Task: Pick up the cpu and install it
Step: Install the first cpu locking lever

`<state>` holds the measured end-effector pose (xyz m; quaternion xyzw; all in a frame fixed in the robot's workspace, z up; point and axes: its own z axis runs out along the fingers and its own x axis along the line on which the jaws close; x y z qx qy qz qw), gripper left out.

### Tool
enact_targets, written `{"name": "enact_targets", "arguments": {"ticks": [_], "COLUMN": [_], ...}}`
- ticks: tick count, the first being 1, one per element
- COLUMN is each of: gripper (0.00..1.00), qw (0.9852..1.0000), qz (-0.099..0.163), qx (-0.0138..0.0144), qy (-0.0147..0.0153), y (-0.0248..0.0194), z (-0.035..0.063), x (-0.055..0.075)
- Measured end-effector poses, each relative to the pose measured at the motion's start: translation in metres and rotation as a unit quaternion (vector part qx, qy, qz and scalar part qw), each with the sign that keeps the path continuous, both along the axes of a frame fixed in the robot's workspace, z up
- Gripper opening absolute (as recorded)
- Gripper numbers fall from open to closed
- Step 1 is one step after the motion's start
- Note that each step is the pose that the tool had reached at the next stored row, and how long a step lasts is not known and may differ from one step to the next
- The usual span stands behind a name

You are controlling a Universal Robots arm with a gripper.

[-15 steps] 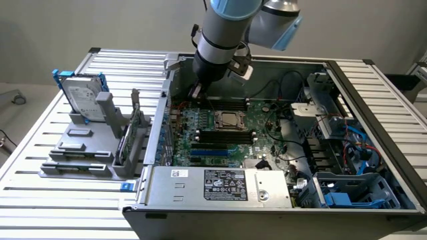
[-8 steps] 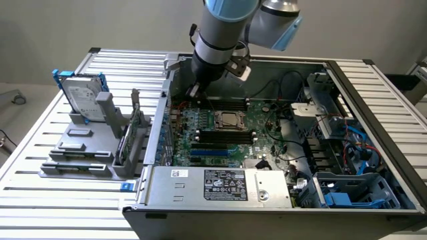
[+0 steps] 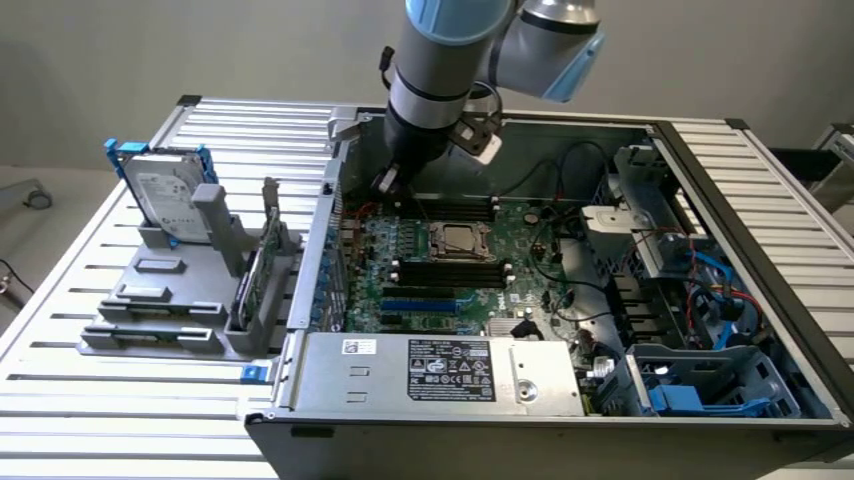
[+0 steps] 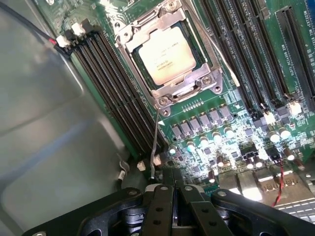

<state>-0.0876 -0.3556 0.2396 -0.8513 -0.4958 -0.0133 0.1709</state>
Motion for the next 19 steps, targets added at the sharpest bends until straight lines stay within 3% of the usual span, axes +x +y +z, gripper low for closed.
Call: {"name": "enact_targets", "arguments": {"ticks": [8,19], "gripper": [0.11,0.11], "qw": [0.9992,0.9972], "qz": [-0.038,-0.074], "qx": [0.0,-0.0005], "qy": [-0.0132,-0.0136], "y": [0.0009,0.0009], "z": [0.0,0.0], "x": [0.0,-0.0073]}}
